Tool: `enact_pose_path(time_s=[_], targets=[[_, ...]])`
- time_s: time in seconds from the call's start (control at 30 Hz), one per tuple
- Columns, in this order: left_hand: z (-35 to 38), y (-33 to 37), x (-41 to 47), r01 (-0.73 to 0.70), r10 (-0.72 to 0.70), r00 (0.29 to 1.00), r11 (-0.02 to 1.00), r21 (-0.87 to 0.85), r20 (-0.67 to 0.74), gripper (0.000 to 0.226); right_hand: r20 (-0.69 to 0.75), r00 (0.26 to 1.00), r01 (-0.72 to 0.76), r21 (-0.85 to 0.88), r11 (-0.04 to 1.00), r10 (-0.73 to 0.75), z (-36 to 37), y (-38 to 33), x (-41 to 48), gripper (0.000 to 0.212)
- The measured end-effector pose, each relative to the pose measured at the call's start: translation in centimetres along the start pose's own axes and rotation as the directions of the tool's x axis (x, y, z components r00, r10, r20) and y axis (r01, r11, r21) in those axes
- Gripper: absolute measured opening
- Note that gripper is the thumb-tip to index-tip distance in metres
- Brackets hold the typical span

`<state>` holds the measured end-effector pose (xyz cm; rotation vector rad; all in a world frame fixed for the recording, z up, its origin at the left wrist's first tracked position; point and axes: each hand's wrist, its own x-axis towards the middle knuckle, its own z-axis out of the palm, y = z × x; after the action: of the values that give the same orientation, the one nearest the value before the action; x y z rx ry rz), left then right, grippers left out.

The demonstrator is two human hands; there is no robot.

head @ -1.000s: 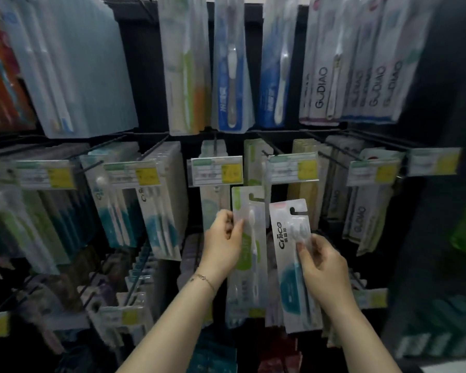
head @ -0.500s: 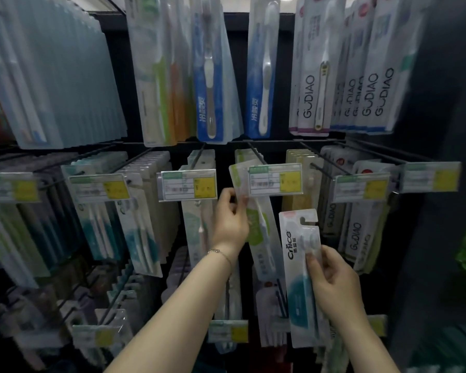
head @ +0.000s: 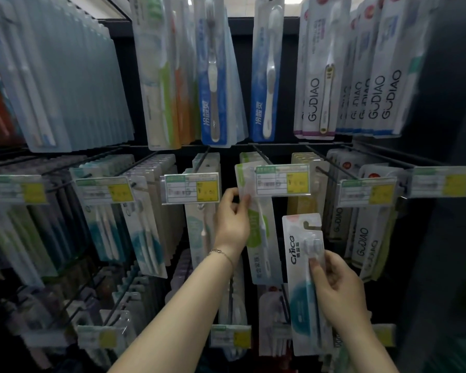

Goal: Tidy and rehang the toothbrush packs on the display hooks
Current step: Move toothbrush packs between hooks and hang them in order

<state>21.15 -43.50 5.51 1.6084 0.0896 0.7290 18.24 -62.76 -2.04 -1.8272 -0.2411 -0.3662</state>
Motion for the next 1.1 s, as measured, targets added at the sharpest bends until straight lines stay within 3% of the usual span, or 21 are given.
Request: enact_pose_path(time_s=[0.2,0.37,0.6,0.73,0.9,1.1], targets=[[-0.8,0.0,0.8,0.052,-0.052,0.999,0.999,-0.004,-0.010,0.012,-0.001,1.000,-0.015,0.005,1.000,0.015,-0.3,0.3,-0.4,0.009],[-1.0,0.9,1.4,0.044,-0.046,0.999,0.992,0.117,0.012,0.026,0.003,1.000,-0.022,-0.028,0.999,0.022,0.0,0.1,-0.8,0.006],[-0.1,2.5,0.9,0.032,-0.039,0.997,0.993,0.113,0.062,0.018,-0.007,1.000,-0.028,-0.046,0.999,0.028,0.3,-0.3,-1.0,0.010],[-0.7,1.3,0.3,0.010,-0.027,0.996,0.978,0.209,0.080,0.014,-0.002,0.999,-0.036,-0.025,0.999,0.036,0.0,-0.8,-1.4,0.009],[-1.3,0.5,-0.3,-0.028,-0.032,0.981,0.953,0.301,0.193,0.041,0.003,1.000,-0.003,-0.046,0.999,0.003,0.7,-1.6,-1.7,0.008],[-3.0,0.8,-0.9,0.062,-0.125,0.973,0.953,0.298,0.196,0.051,0.013,0.998,0.056,-0.058,0.997,-0.055,2.6,-2.5,-2.3,0.009]])
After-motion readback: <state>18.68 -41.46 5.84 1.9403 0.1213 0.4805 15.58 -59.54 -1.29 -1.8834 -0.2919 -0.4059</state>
